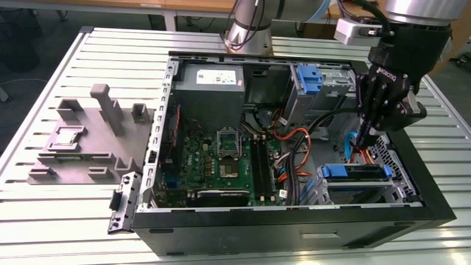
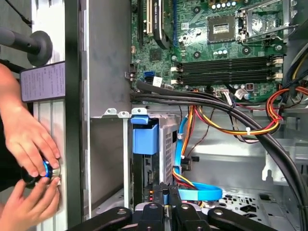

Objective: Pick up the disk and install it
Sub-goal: 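Insert the second disk wire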

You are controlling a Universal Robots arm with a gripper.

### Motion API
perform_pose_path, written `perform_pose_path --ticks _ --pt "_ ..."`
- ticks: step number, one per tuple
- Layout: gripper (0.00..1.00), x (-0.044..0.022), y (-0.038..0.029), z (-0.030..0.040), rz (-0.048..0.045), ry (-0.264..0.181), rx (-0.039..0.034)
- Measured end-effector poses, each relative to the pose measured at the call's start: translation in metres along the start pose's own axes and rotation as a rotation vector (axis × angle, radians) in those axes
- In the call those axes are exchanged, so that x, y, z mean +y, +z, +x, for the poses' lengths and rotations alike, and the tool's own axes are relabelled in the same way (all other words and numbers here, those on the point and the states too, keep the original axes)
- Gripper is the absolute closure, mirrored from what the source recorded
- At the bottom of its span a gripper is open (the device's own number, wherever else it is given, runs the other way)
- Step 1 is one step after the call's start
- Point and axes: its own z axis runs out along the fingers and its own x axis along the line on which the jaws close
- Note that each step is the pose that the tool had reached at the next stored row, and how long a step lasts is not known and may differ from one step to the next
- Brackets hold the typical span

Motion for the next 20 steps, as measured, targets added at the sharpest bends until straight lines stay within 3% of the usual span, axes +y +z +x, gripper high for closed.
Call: perform_pose_path --ticks 6,7,9,13,15,17,20 --pt "0.84 0.0005 0.004 0.0057 0.0017 0.001 -0.0586" --pt "0.84 0.0005 0.0047 0.0071 0.0022 0.002 -0.0654" --pt "0.84 0.0007 0.0066 0.011 0.0035 0.002 -0.0701" --pt "0.84 0.0012 0.0117 0.0223 0.0056 0.003 -0.0723" --pt "0.84 0.0014 0.0141 0.026 0.0067 0.003 -0.0775" --pt "0.84 0.0017 0.0163 0.0282 0.0073 0.003 -0.0884" --pt "0.84 0.0024 0.0182 0.0302 0.0072 0.003 -0.1168"
